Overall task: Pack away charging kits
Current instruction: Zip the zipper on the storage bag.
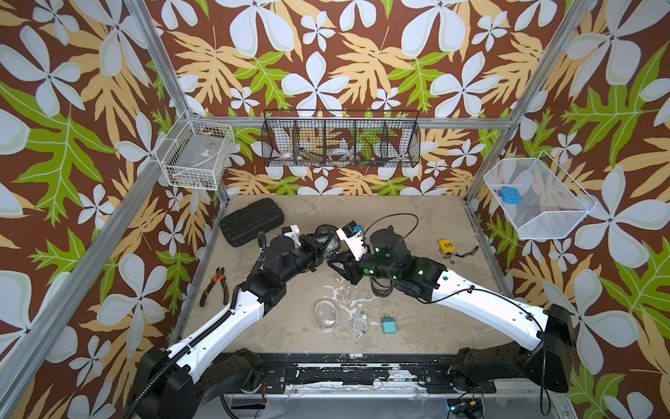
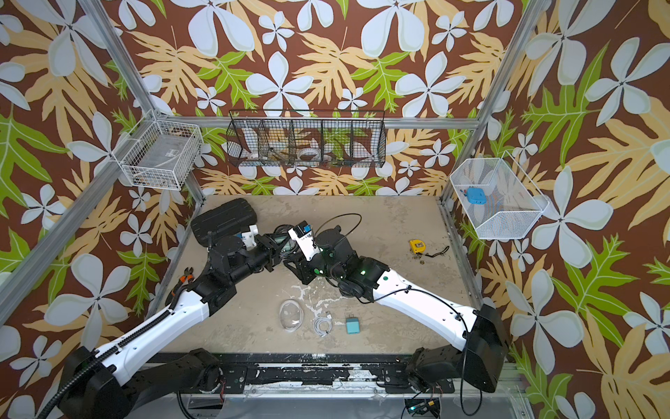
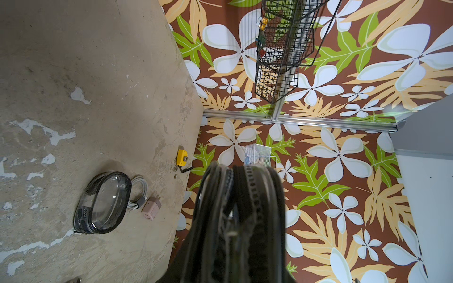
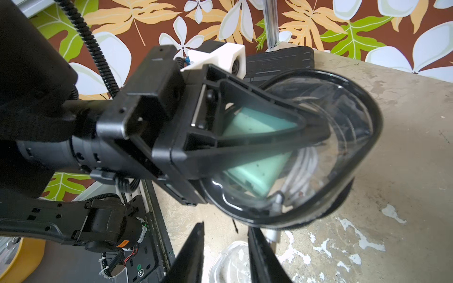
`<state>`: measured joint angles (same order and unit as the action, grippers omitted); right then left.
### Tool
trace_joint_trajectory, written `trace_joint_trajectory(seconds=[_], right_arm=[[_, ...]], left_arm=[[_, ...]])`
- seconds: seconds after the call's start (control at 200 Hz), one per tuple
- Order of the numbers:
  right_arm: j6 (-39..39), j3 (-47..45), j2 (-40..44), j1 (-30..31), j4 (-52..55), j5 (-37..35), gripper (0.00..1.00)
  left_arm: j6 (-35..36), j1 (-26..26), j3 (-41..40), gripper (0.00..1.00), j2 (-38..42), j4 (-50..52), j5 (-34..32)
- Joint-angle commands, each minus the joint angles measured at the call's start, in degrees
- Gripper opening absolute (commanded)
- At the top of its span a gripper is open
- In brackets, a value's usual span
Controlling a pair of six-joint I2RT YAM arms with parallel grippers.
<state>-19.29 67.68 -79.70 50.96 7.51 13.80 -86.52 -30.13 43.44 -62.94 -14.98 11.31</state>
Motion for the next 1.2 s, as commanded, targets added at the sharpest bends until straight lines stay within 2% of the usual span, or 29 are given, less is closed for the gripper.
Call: trace_joint_trajectory(seconds=[0.0, 0.36, 0.721, 0.801, 0.981, 1.196], right_arm=[[-0.44, 0.74, -0.49, -0.07, -0.70, -1.20, 0.33], [-1.10, 4.33, -3.43, -0.03, 0.12, -1.92, 0.29], [-2.42, 4.58, -5.31, 0.02, -0.04, 1.05, 0.28], [-2.16, 4.95, -5.90, 0.19, 0.52, 0.47, 0.24], [-1.22, 5.18, -5.66, 0.33, 2.59, -3.02, 0.00], [-0.49, 4.82, -3.94, 0.30, 5.21, -7.83, 0.00]], left_arm=[[0.51, -0.10, -0.11, 0.03, 0.36, -1.28, 0.64], [0.58, -0.10, -0.63, 0.03, 1.08, -1.28, 0.73], [0.80, -0.10, -0.42, 0.03, 1.35, -1.28, 0.09], [0.78, -0.10, -0.07, 0.03, 1.32, -1.28, -0.24], [1.60, -0.10, 0.77, 0.03, 1.35, -0.22, -0.63], [1.77, -0.06, 1.40, 0.00, 0.93, 1.09, -0.94]])
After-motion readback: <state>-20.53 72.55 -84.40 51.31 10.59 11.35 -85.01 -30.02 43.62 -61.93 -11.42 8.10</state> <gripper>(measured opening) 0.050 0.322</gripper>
